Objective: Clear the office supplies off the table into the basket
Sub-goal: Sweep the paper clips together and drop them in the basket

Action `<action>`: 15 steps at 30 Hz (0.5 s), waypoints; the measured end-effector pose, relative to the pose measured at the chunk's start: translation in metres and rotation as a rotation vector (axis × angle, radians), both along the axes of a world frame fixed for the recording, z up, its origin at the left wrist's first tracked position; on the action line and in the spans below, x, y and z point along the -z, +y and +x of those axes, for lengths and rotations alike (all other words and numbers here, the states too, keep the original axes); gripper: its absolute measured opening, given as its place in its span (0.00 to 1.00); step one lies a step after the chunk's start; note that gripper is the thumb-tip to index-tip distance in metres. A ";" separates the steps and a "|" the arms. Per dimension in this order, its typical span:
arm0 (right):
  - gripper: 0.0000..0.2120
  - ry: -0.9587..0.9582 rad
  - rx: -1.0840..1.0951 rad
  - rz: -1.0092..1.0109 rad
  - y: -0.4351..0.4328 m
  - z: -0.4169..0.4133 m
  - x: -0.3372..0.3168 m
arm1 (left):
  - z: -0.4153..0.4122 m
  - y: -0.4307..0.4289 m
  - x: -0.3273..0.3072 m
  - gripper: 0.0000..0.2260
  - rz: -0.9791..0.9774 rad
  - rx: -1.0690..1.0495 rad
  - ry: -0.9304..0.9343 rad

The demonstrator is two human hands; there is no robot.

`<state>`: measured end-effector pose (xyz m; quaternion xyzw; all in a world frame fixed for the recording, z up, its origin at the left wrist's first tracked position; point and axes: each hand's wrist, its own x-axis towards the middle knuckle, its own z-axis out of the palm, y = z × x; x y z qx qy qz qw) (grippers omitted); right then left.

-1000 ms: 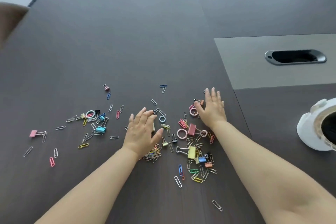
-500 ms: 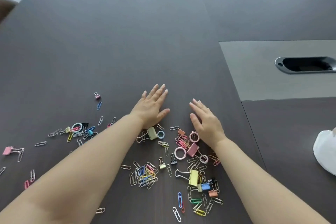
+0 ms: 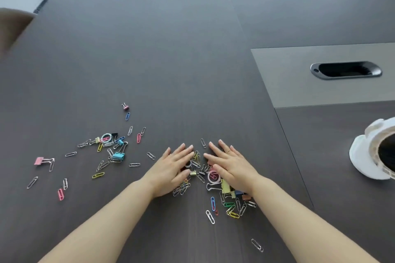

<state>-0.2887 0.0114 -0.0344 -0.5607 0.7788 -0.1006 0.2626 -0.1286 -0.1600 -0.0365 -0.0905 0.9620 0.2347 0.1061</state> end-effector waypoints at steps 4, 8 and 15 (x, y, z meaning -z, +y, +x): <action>0.20 -0.083 0.018 -0.015 0.017 0.029 -0.005 | 0.025 0.020 -0.005 0.34 0.030 -0.056 0.055; 0.21 -0.193 0.214 -0.095 0.009 0.037 -0.021 | 0.032 0.016 -0.020 0.31 0.011 -0.145 0.170; 0.26 0.048 0.159 0.166 -0.056 0.033 -0.022 | 0.036 -0.043 -0.021 0.22 -0.174 -0.411 0.089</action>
